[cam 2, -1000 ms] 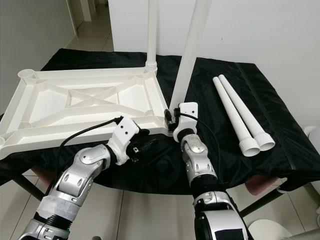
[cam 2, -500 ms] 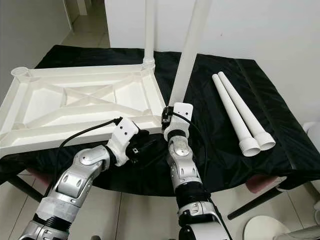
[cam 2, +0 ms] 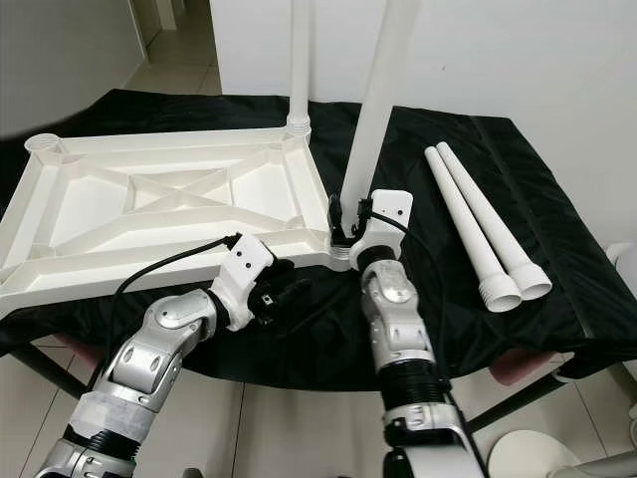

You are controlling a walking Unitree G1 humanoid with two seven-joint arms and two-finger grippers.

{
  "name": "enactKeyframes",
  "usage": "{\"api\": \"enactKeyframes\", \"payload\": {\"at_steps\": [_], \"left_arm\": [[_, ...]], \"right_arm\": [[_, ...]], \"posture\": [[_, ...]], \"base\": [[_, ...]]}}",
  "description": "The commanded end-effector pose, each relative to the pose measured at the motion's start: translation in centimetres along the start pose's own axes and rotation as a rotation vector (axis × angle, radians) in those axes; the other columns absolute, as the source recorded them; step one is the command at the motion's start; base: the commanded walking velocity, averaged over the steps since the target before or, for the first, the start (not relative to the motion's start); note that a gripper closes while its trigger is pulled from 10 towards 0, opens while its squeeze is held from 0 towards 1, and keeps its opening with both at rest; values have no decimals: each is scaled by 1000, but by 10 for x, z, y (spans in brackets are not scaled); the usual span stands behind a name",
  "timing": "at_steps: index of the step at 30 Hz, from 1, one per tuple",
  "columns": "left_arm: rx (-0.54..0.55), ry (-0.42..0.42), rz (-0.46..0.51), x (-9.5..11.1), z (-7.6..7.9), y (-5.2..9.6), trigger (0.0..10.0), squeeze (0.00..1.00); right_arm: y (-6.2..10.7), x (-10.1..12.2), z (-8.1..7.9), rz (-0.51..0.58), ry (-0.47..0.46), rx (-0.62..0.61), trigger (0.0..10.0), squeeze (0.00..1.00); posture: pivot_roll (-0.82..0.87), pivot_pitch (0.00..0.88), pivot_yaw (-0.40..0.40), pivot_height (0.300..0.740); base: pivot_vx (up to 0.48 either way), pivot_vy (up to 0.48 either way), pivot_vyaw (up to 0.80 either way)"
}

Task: Building children table

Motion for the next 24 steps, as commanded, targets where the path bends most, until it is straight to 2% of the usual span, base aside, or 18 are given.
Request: {"api": "enactKeyframes", "payload": {"at_steps": [1,2,3,5,8,11,13,19,23,24], "left_arm": [[45,-1,7,4,-4,0,10000,0],[46,-3,8,5,-5,-1,10000,0],[46,-3,8,5,-5,-1,10000,0],[45,-5,10,6,-5,-1,10000,0],[43,-6,11,6,-5,-2,10000,0],[29,-7,14,7,-3,-3,10000,0],[29,-7,14,7,-3,-3,10000,0],[12,-10,10,7,-1,-3,10000,0],[11,-10,9,7,-1,-3,10000,0],[12,-10,9,7,-1,-3,10000,0]], "right_arm": [[3,-9,1,-45,-7,46,10000,0],[3,-13,1,-65,12,112,10000,0],[3,-13,1,-65,12,112,10000,0],[2,-18,1,-97,49,209,10000,0],[1,-20,1,-111,61,255,10000,0],[-8,-23,5,-145,122,325,10000,0],[-8,-23,5,-145,122,325,10000,0],[-23,-17,9,-178,153,378,10000,0],[-25,-18,9,-195,150,396,10000,0],[-25,-20,10,-211,143,403,4039,0]], "posture": [[12,59,-18,740],[14,58,-18,740],[14,58,-18,740],[14,53,-16,740],[13,51,-15,740],[19,45,-10,740],[19,45,-10,740],[26,41,-11,740],[28,41,-12,740],[33,41,-15,740]], "base": [[0,0,0],[0,0,0],[0,0,0],[0,0,0],[0,0,0],[0,0,0],[0,0,0],[0,0,0],[0,0,0],[0,0,0]]}}
Point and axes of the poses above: a point about 5 cm out from each wrist's last joint towards the gripper, its own y axis pointing back from the gripper into the wrist, its own x axis along the axis of the wrist's last joint, z = x × y, the point moved 1 cm from there along -y, pointing out of the wrist towards the gripper, and after that the axes turned 3 degrees about -y, right-handed, at the moved point
